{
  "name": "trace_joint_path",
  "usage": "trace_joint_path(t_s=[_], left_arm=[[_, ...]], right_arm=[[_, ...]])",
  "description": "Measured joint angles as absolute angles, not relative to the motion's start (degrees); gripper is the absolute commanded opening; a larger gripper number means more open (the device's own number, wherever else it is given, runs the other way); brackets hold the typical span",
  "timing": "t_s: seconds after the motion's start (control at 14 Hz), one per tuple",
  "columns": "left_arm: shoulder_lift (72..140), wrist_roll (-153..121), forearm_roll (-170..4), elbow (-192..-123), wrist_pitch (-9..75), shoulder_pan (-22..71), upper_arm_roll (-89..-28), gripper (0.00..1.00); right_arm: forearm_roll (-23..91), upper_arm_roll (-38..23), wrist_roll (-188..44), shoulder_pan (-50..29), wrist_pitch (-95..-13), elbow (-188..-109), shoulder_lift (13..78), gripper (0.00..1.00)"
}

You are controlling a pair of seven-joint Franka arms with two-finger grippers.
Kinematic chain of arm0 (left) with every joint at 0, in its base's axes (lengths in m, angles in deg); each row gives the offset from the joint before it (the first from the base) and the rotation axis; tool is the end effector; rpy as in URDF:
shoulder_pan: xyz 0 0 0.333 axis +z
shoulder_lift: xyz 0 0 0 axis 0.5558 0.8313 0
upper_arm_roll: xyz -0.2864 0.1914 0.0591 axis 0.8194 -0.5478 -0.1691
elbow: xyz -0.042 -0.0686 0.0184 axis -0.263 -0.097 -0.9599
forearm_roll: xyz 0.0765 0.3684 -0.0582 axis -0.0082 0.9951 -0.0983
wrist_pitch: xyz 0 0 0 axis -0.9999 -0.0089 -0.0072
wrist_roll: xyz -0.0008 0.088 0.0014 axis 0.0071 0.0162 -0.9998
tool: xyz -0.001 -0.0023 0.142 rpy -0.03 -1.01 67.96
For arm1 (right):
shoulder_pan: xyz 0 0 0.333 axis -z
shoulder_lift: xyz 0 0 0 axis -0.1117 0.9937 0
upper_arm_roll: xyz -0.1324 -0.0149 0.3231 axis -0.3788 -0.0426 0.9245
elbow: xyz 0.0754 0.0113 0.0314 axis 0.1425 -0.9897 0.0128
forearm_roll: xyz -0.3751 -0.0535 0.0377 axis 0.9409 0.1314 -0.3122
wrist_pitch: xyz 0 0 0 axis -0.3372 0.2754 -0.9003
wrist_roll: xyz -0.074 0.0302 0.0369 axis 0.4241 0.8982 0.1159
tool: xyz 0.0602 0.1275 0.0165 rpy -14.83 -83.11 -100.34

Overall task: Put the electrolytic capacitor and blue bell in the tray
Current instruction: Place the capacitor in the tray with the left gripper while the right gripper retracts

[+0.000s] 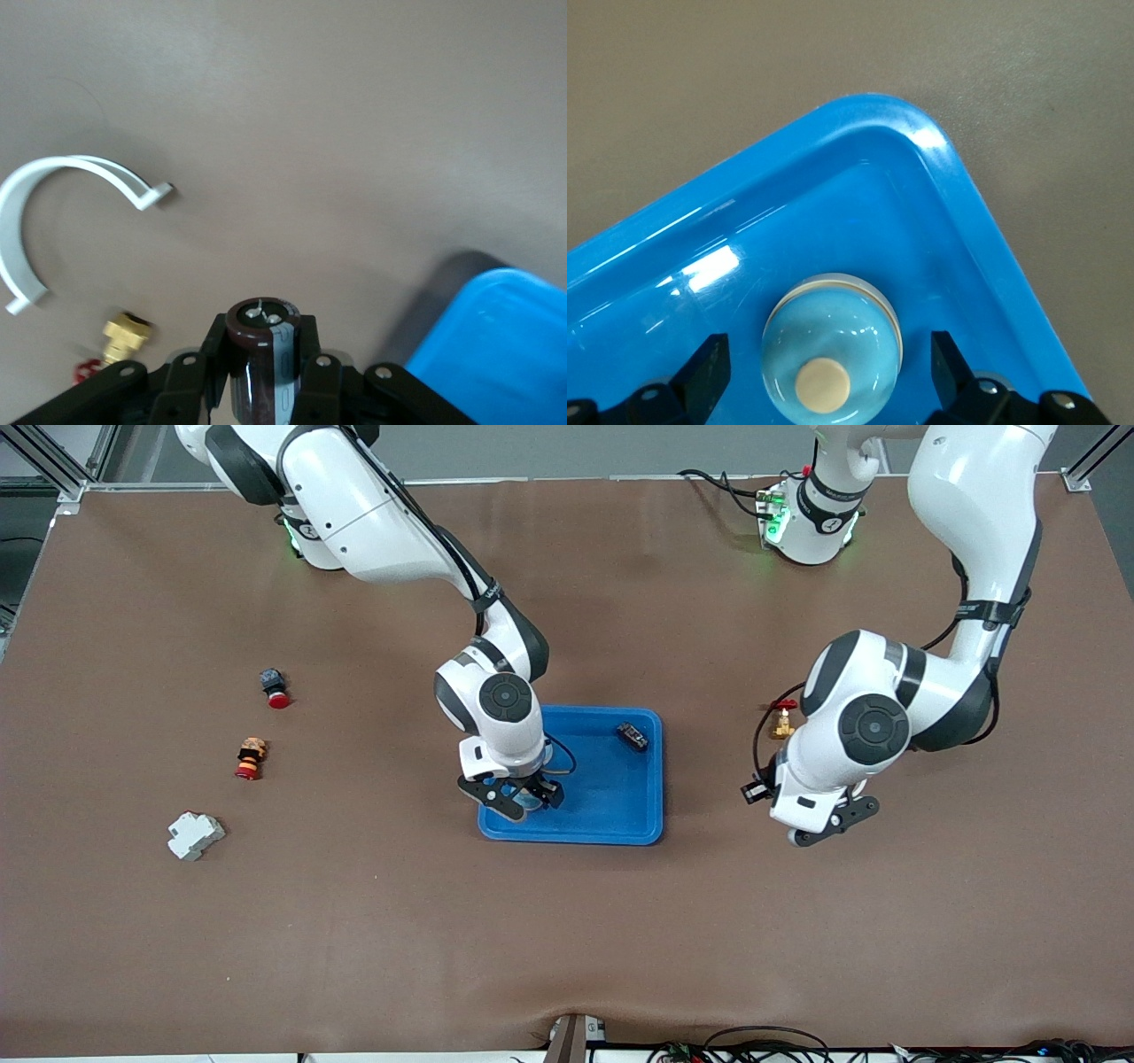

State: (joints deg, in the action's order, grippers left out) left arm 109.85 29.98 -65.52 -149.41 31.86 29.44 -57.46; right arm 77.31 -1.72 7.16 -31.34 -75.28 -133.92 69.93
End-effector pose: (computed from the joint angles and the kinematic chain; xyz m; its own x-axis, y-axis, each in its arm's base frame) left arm 0.6365 -0.2333 0.3380 0.8904 0.4498 -0.0700 0.4481 -0.8931 -0.0387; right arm 0.5892 0.4541 0.1861 0.8482 -0.5199 0.1017 -0.5177 -0.8542 -0.0490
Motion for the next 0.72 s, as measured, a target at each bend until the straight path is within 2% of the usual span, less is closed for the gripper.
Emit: trace_joint_path(t_s=[0.29,0.57,0.72], left_arm=[[113.29,39.69,-65.55,-145.73,31.86,26.02,-57.44,0.0],[117.67,47.8,-65.55,-142.16,32.23,21.83,-57.47,0.0],[119.58,51.2,-65.55,-140.19,33.41,20.17,-57.52,0.0]], right_arm=[[77.46,-1.95,7.1,-31.33,-74.17,-132.45,69.92,1.0],[77.53,-2.69,1.81,-30.56,-62.39,-125.55,69.21,1.0],[77.53,-2.89,-1.7,-28.85,-60.63,-123.69,68.72,1.0]])
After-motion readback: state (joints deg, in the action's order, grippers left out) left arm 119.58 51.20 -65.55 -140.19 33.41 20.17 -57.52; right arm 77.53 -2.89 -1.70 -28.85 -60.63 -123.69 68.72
